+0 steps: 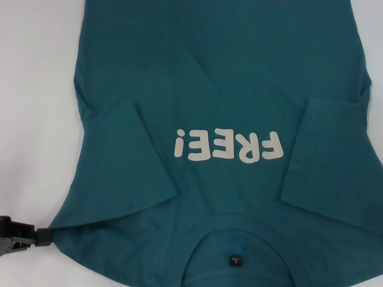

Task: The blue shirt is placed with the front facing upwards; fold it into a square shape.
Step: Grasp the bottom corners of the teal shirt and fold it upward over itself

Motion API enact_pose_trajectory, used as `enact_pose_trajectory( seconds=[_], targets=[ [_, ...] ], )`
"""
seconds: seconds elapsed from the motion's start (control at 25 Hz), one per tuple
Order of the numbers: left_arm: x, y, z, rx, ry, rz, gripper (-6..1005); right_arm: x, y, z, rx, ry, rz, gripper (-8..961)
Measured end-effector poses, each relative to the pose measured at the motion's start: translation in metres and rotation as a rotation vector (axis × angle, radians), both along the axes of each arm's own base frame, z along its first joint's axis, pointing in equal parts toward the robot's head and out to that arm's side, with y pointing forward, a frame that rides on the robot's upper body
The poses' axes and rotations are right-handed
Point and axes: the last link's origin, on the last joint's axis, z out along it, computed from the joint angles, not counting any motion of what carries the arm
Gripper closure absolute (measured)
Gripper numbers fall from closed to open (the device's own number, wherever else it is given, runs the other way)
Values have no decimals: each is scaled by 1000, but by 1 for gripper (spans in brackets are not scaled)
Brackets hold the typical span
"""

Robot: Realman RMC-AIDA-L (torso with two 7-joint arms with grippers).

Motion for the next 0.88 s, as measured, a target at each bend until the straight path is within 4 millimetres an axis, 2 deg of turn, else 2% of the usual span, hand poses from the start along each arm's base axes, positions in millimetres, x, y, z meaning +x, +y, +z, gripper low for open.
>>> enact_pose_trajectory(
  seconds=[0.6,0.72,0.88],
  targets=[
    [-1,0,1,12,-3,-18,960,-1,1,-4,-1,4,12,928],
    [-1,-2,3,44,-16,-67,958,-1,1,-5,-1,5,13,928],
    [3,0,10,171,-66,-180,955,-1,2,-5,2,7,13,928]
  ],
)
